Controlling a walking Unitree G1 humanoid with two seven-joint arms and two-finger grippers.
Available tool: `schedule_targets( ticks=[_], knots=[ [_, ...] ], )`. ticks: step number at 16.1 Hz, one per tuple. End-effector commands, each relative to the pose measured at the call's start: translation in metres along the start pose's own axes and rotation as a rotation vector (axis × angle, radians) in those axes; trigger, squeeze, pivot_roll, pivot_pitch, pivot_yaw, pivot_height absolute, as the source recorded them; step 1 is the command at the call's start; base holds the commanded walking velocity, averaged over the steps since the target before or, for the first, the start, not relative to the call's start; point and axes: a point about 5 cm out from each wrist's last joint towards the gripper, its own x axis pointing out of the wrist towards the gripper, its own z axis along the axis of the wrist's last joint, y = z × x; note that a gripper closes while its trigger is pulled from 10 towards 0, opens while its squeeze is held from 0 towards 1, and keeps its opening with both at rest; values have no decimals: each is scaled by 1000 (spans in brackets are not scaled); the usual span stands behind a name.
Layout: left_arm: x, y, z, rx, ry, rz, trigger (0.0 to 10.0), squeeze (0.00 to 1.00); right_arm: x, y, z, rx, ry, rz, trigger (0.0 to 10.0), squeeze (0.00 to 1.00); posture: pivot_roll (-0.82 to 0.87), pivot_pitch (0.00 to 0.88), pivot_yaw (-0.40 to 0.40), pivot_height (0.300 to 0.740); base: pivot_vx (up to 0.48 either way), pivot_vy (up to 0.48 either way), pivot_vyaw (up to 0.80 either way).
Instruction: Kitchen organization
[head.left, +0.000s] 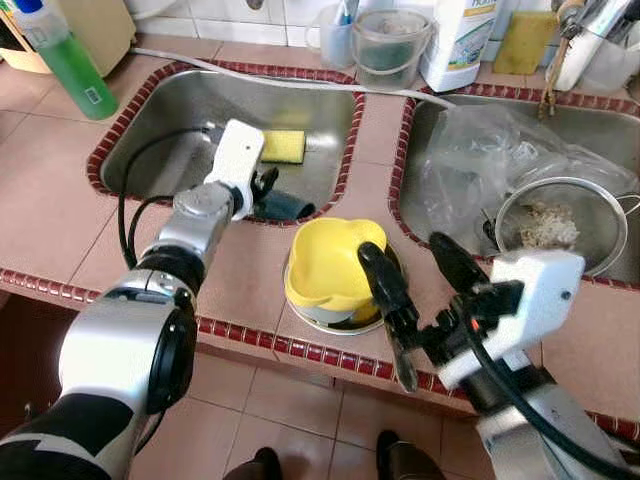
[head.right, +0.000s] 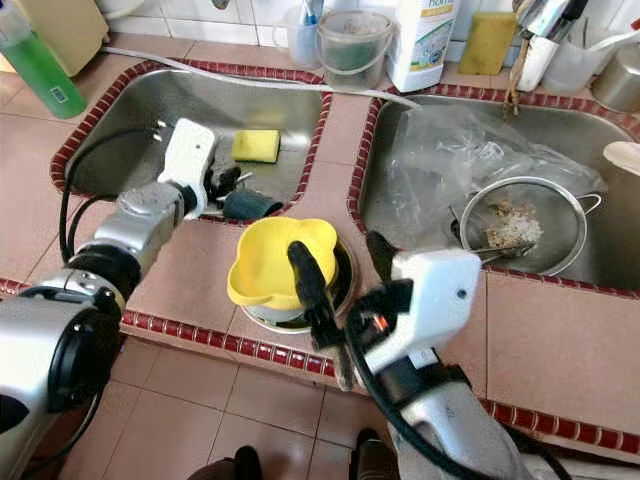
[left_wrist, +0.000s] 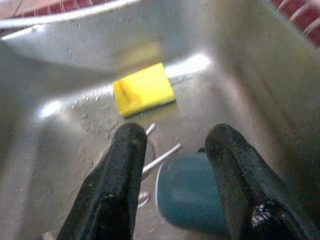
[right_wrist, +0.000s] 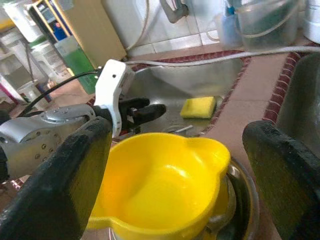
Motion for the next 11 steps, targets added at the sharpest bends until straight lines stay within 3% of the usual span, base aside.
schedule_targets(
  ticks=[1,6,8,9,10,11],
  knots=[
    [-1,8,10,-4,-38,10,10000,1000,1,0,0,5,-9,8,10000,0,-276,224,89,740,0,0,0],
    [-5,20,33,-33,-187,8,10000,1000,29,-19,-1,-40,-89,5,10000,0,-227,111,85,740,0,0,0],
    [-11,32,34,-115,-247,42,10000,1000,48,-31,-1,-75,-130,-38,10000,0,-214,75,77,740,0,0,0],
    [-13,34,32,-157,-281,44,10000,576,57,-38,-1,-94,-151,-67,10000,0,-208,59,77,740,0,0,0],
    [-16,32,28,-190,-325,37,10000,0,65,-45,-1,-122,-174,-97,10000,0,-193,39,70,740,0,0,0],
    [-18,28,23,-229,-368,29,10000,0,71,-49,-3,-132,-194,-106,10000,0,-185,24,64,740,0,0,0]
  ],
)
